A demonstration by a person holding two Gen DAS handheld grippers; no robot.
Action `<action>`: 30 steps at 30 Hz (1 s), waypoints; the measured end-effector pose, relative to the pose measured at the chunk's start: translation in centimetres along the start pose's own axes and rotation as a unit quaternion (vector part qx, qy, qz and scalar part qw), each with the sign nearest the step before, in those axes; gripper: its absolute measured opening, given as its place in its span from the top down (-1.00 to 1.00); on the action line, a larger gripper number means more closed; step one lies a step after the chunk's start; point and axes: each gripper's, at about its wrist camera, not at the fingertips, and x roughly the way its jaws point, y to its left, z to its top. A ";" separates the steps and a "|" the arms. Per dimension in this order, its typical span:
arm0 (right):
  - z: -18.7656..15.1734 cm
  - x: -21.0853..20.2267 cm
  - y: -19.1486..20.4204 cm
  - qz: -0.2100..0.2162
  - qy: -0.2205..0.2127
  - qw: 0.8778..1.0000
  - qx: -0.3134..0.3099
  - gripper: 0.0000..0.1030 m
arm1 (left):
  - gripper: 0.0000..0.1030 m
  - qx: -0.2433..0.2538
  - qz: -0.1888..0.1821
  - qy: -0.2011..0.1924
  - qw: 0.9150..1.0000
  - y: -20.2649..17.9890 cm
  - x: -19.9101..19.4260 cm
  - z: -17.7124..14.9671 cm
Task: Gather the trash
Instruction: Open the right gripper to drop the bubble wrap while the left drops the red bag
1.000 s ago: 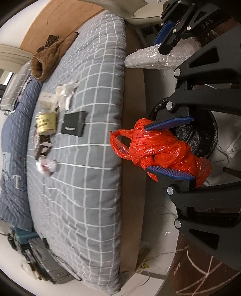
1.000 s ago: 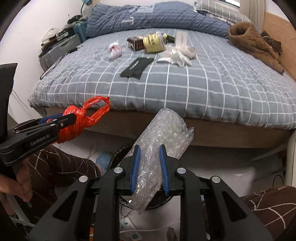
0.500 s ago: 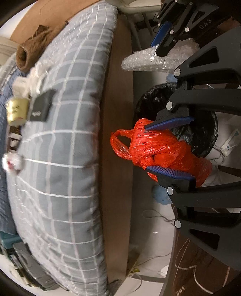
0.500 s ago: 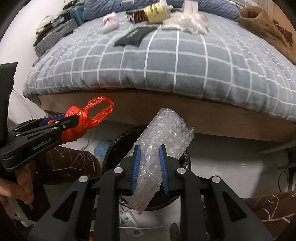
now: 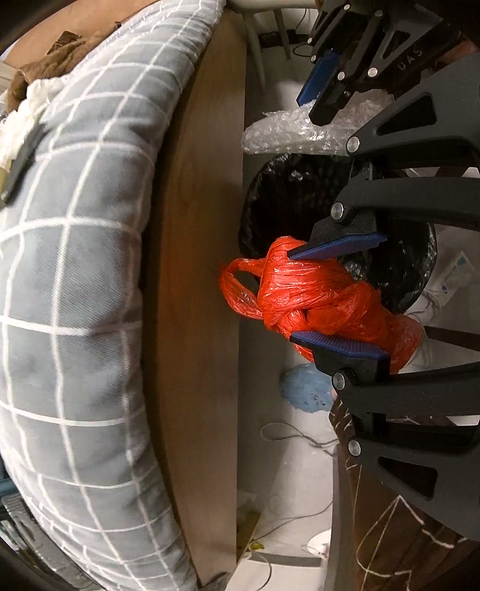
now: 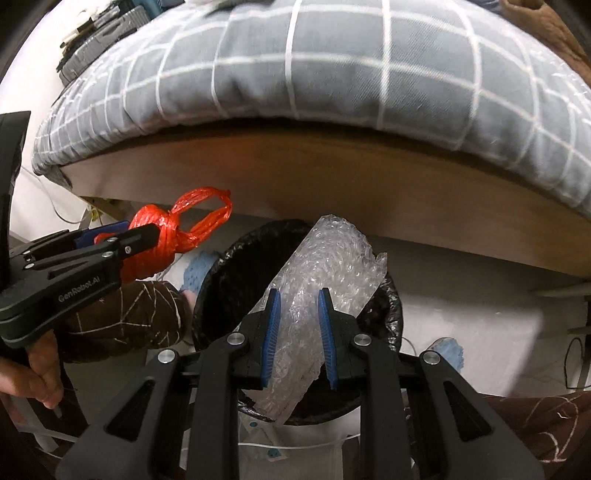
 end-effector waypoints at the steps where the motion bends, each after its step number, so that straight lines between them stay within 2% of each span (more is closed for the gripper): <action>1: 0.2 0.3 -0.1 0.001 0.003 1.000 -0.001 0.60 | 0.26 -0.001 0.001 0.003 1.000 0.2 0.2 0.0; 10: 0.7 2.4 1.3 0.010 0.026 0.999 -0.024 0.59 | 0.26 -0.016 0.009 0.023 1.000 1.3 1.1 0.3; 16: 1.0 2.6 2.0 0.000 0.025 0.999 -0.027 0.43 | 0.26 -0.017 0.008 0.022 1.000 1.7 1.4 0.5; 23: 1.0 1.2 1.3 -0.024 0.004 0.999 -0.026 -0.04 | 0.26 -0.007 0.000 0.021 1.000 0.8 1.7 0.2; 24: 0.9 1.0 1.1 -0.028 0.001 0.999 -0.025 -0.17 | 0.26 -0.004 -0.002 0.021 1.000 0.4 1.6 0.2; 26: 0.7 0.4 0.4 -0.035 -0.007 0.999 -0.019 -0.25 | 0.26 0.003 -0.006 0.021 1.000 -0.6 1.5 0.3; 30: 0.1 -0.6 -1.3 -0.049 -0.020 0.999 -0.001 -0.54 | 0.25 0.019 -0.016 0.021 0.999 -2.3 1.5 0.1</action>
